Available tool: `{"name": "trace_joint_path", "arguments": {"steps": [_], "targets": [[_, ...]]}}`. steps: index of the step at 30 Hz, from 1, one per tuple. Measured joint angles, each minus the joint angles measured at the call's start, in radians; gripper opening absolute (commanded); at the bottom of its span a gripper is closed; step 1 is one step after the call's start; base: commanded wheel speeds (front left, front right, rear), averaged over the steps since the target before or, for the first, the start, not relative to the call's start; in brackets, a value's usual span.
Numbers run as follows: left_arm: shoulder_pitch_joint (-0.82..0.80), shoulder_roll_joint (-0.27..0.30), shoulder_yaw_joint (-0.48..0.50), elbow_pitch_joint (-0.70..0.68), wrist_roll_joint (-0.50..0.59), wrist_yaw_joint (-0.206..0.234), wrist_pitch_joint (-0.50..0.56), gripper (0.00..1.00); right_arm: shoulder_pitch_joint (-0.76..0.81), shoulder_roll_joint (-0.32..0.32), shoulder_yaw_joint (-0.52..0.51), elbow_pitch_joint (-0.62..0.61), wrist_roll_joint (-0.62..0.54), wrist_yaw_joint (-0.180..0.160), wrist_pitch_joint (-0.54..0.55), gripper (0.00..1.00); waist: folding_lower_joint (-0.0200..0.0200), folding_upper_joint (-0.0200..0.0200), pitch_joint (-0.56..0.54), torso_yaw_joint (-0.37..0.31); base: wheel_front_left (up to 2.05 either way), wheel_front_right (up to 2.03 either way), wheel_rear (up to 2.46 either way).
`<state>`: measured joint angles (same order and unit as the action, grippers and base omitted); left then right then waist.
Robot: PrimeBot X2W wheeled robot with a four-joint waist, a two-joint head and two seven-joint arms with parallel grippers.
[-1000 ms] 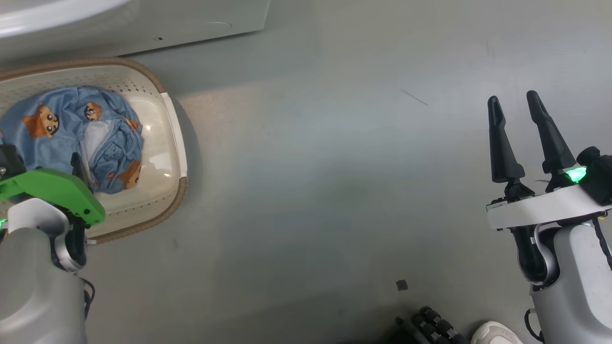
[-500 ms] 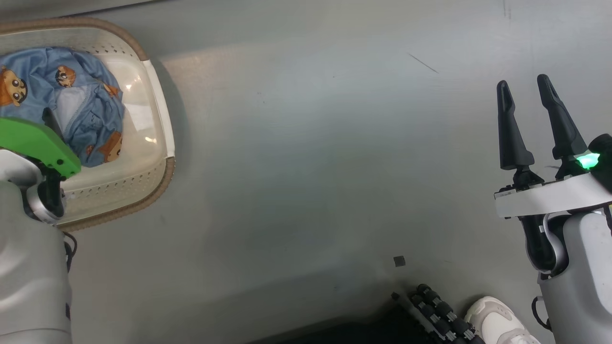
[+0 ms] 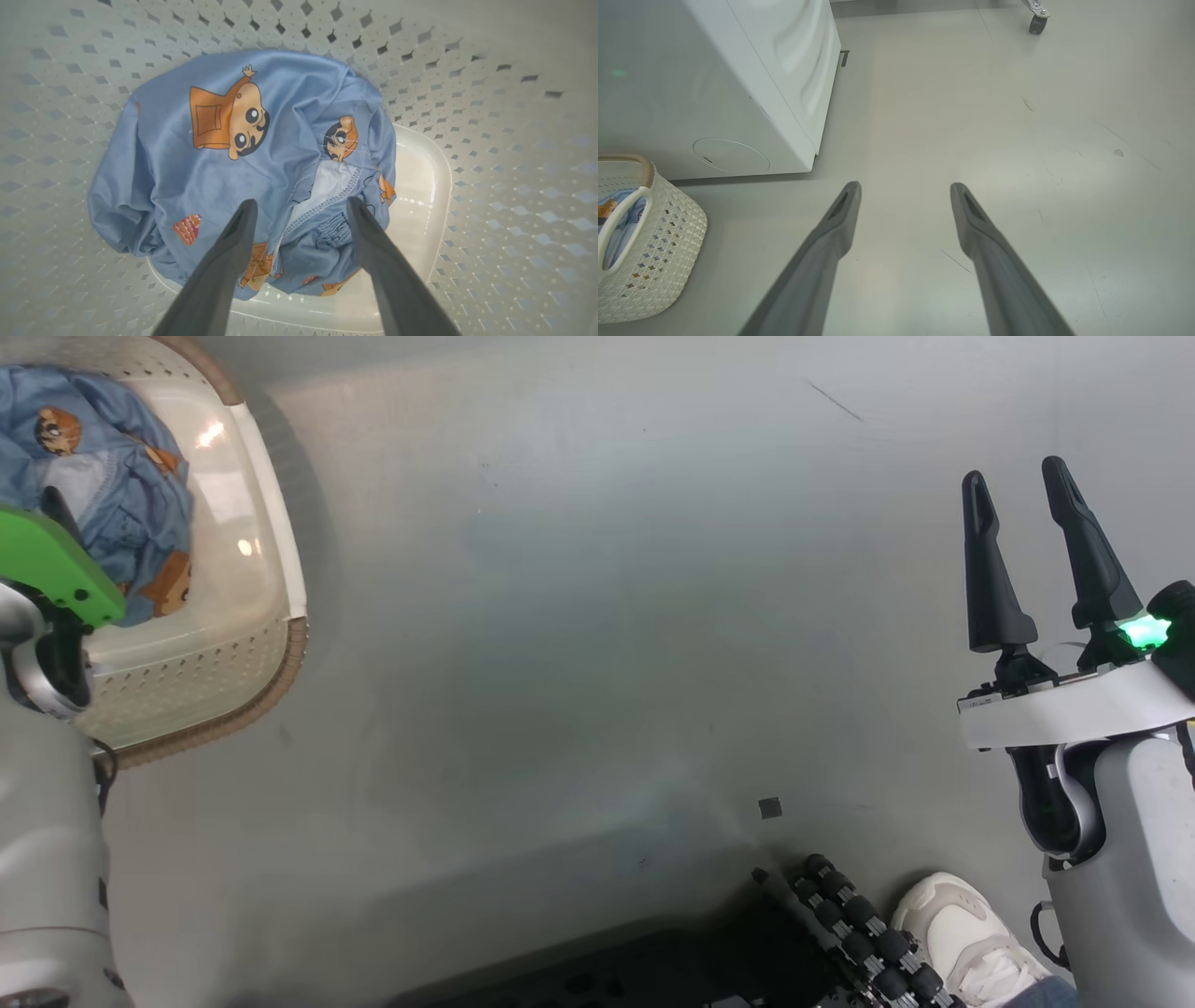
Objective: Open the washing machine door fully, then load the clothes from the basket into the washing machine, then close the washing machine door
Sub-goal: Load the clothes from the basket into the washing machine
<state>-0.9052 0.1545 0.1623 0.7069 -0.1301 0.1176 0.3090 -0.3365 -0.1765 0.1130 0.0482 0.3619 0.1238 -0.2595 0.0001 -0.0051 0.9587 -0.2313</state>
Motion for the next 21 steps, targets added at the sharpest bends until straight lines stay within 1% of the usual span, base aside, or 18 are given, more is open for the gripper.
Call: {"name": "trace_joint_path", "arguments": {"steps": [15,21], "targets": [[-0.091,0.037,0.024,0.044,0.026,0.0,0.0,1.0,-0.003,0.007,-0.002,-0.02,0.007,0.0,0.0,1.0,-0.0001,0.0,0.075,-0.031,0.0,0.0,0.0],[-0.132,0.039,0.038,0.051,0.038,0.0,0.0,1.0,-0.003,0.005,-0.003,-0.038,0.007,0.0,0.0,1.0,0.0,0.0,0.106,-0.037,0.0,0.0,0.0]]}}
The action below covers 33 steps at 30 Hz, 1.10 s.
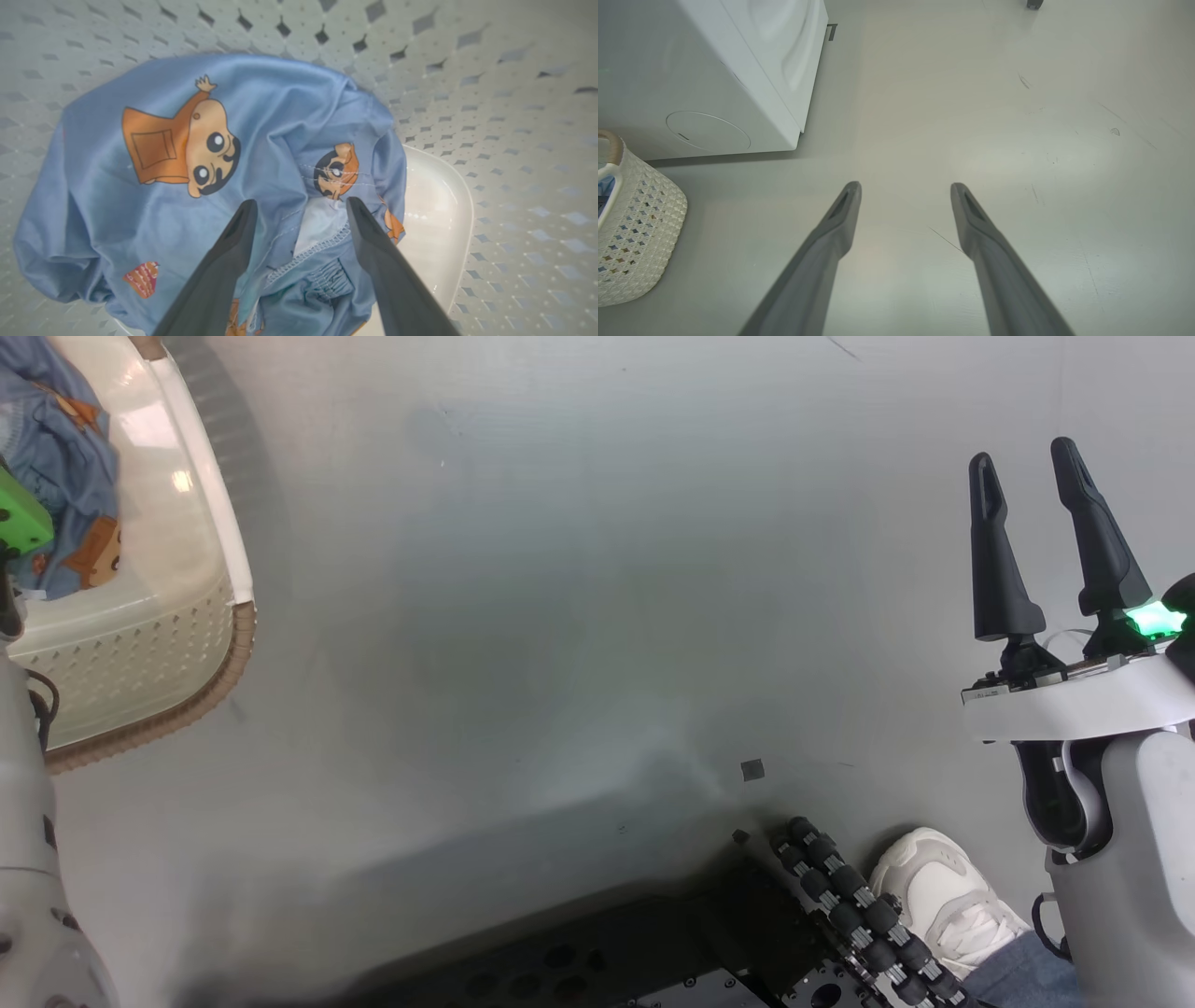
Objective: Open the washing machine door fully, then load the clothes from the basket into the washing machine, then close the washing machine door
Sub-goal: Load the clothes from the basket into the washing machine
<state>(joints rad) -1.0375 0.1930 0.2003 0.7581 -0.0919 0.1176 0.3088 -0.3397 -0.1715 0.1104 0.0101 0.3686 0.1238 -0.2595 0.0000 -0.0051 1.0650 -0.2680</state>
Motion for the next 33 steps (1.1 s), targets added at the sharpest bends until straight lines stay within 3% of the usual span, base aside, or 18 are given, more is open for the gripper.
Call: {"name": "trace_joint_path", "arguments": {"steps": [16,19,20,22,29,30,33], "targets": [[-0.045,-0.002,0.025,0.069,0.028,0.0,-0.037,1.0,0.0,-0.013,-0.009,-0.022,0.0,0.0,0.0,1.0,0.0,0.0,0.027,0.001,0.0,0.0,0.0],[-0.053,-0.002,0.029,0.083,0.034,0.0,-0.046,0.79,0.001,-0.013,-0.012,-0.03,0.0,0.0,0.0,1.0,0.0,0.0,0.029,0.003,0.0,0.0,0.0],[-0.055,-0.002,0.032,0.087,0.036,0.0,-0.047,0.77,0.001,-0.014,-0.013,-0.031,0.0,0.0,0.0,1.0,0.0,0.0,0.03,0.003,0.0,0.0,0.0],[-0.056,-0.003,0.036,0.092,0.04,0.0,-0.055,0.53,0.003,-0.015,-0.014,-0.033,0.0,0.0,0.0,1.0,0.0,0.0,0.031,0.005,0.0,0.0,0.0],[-0.072,-0.007,0.053,0.121,0.041,0.0,-0.085,0.04,0.005,-0.018,-0.019,-0.04,0.0,0.0,0.0,1.0,0.0,0.0,0.034,0.01,0.0,0.0,0.0],[-0.074,-0.009,0.053,0.123,0.041,0.0,-0.089,0.0,0.005,-0.018,-0.019,-0.04,0.0,0.0,0.0,1.0,0.0,0.0,0.035,0.011,0.0,0.0,0.0],[-0.079,-0.014,0.055,0.126,0.041,0.0,-0.098,0.0,0.006,-0.018,-0.019,-0.041,0.0,0.0,0.0,1.0,0.0,0.0,0.036,0.012,0.0,0.0,0.0]]}}
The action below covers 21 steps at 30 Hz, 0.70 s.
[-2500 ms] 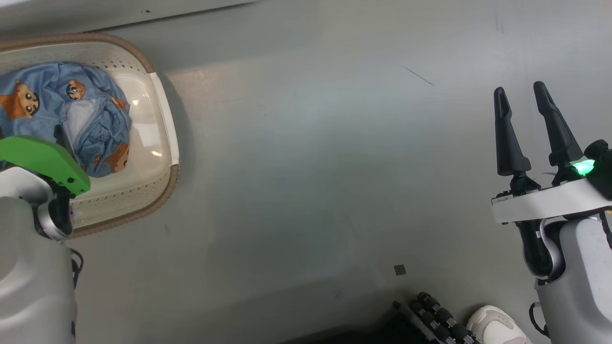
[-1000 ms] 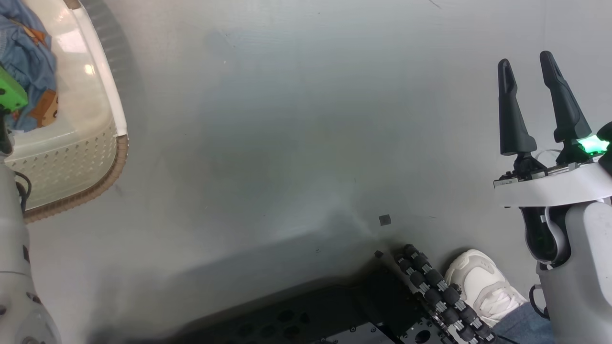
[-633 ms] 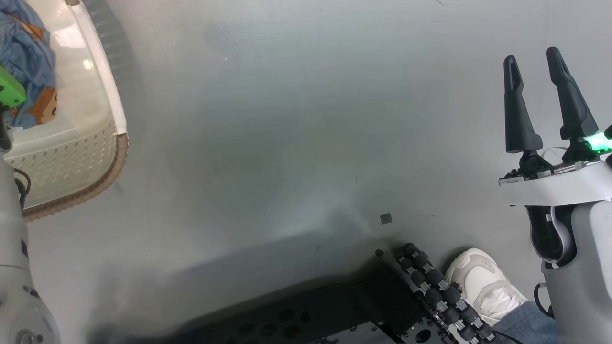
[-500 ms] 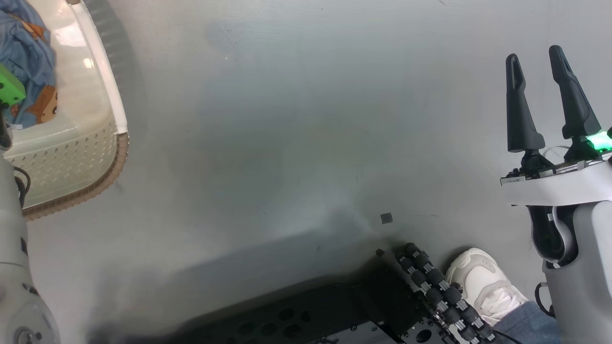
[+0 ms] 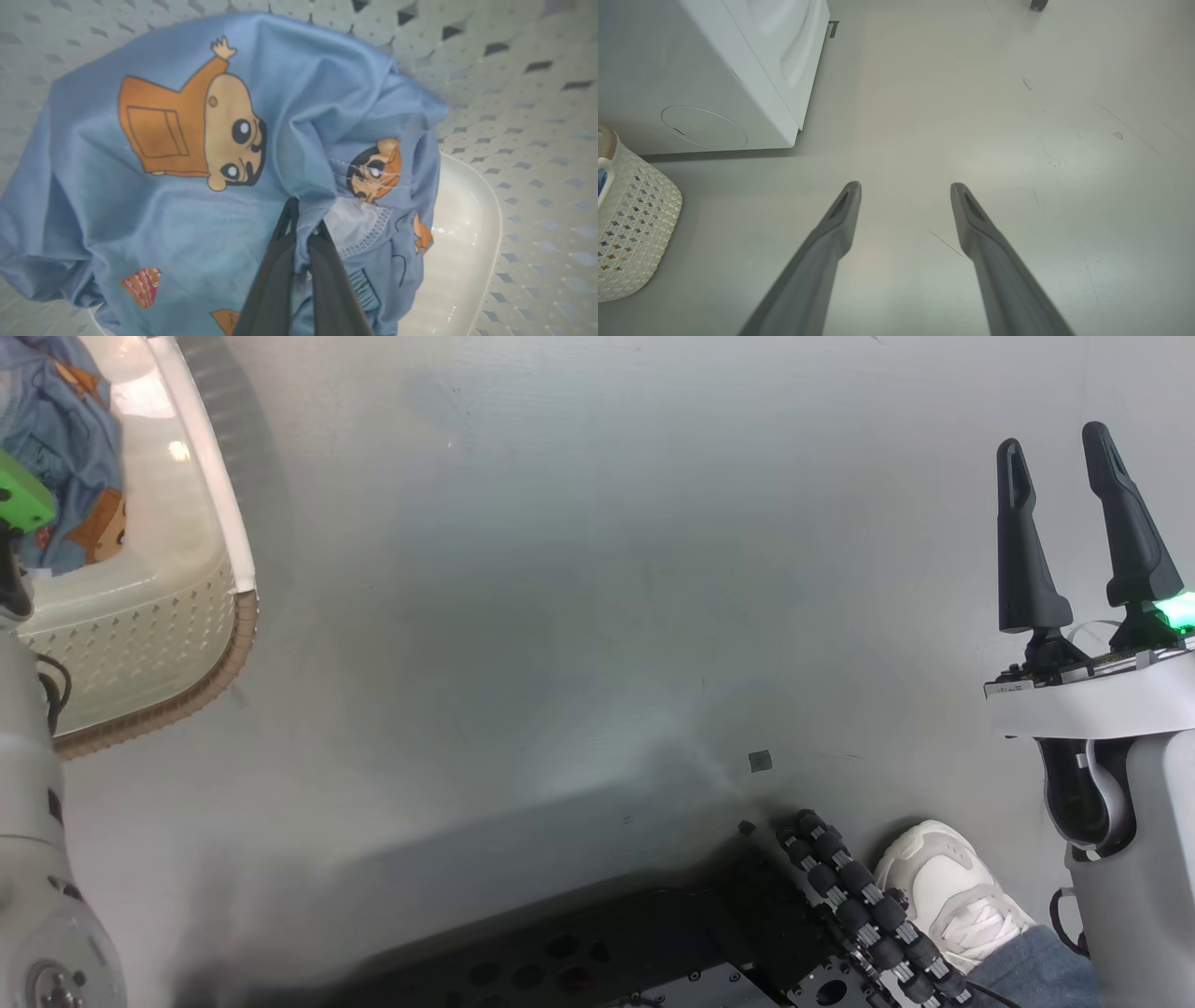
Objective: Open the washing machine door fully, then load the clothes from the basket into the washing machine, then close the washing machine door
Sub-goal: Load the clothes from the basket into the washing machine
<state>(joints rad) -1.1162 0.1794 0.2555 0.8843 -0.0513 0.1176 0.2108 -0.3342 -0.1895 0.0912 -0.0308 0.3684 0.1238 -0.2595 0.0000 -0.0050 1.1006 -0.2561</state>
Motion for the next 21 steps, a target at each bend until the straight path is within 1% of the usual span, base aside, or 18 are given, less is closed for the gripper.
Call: {"name": "trace_joint_path", "arguments": {"steps": [4,10,15,21], "targets": [[-0.01,-0.013,0.01,0.006,-0.002,0.0,-0.02,0.0,0.0,0.0,-0.003,0.0,0.0,0.0,0.0,1.0,0.0,0.0,0.001,0.002,0.0,0.0,0.0],[-0.009,-0.018,0.028,0.015,-0.012,0.0,-0.063,0.0,-0.006,0.001,-0.007,-0.002,0.0,0.0,0.0,1.0,0.0,0.0,0.001,0.01,0.0,0.0,0.0],[-0.002,-0.053,0.036,0.024,-0.038,0.0,-0.137,0.0,-0.022,0.001,-0.025,-0.001,-0.001,0.0,0.0,1.0,0.0,0.0,-0.013,0.023,0.0,0.0,0.0],[0.043,-0.07,0.036,0.029,-0.039,-0.001,-0.22,0.0,-0.022,-0.002,-0.045,0.007,-0.008,0.0,0.0,1.0,0.0,0.0,-0.05,0.043,0.0,0.0,0.0]]}}
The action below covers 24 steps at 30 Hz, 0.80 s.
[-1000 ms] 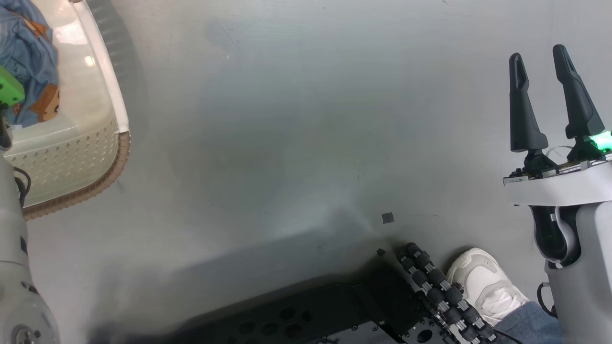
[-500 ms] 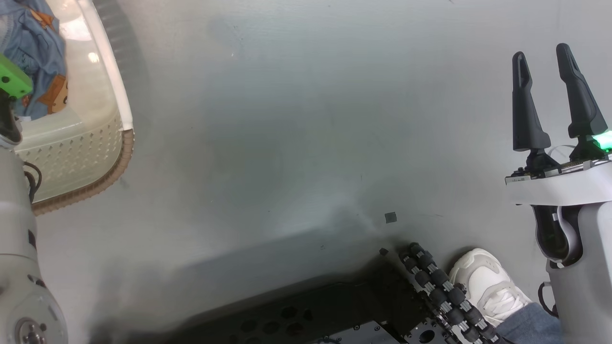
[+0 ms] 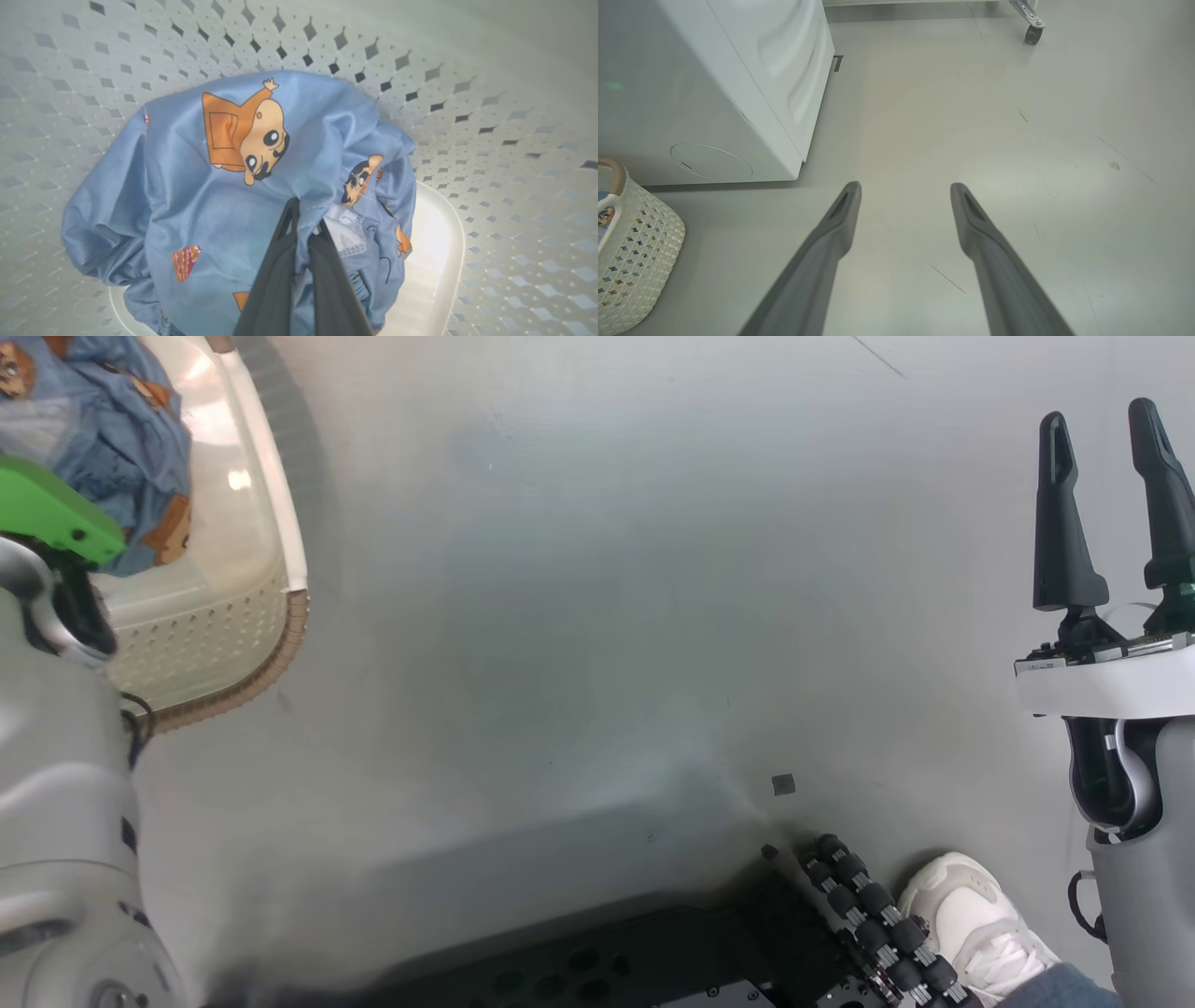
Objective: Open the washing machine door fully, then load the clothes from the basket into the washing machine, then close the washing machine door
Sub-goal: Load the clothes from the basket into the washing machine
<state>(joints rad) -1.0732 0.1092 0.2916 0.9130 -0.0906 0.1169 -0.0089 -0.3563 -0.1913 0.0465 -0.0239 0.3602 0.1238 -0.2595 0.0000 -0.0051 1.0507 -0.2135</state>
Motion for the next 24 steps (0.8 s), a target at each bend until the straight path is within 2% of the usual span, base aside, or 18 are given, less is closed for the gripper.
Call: {"name": "trace_joint_path", "arguments": {"steps": [6,15,24], "targets": [[0.047,-0.04,-0.002,0.007,-0.026,-0.025,-0.086,0.0,0.002,-0.002,-0.013,0.018,-0.001,0.0,0.0,1.0,0.0,0.0,-0.05,0.023,0.0,0.0,0.0],[0.133,-0.049,-0.016,0.022,-0.024,-0.054,-0.216,0.0,0.005,0.0,-0.019,0.043,-0.008,0.0,0.0,1.0,0.0,0.0,-0.144,0.056,0.0,0.0,0.0],[0.223,-0.075,-0.037,0.009,-0.024,-0.072,-0.239,0.0,0.036,0.006,-0.027,0.07,-0.011,0.0,0.0,1.0,0.0,0.0,-0.262,0.083,0.0,0.0,0.0]]}}
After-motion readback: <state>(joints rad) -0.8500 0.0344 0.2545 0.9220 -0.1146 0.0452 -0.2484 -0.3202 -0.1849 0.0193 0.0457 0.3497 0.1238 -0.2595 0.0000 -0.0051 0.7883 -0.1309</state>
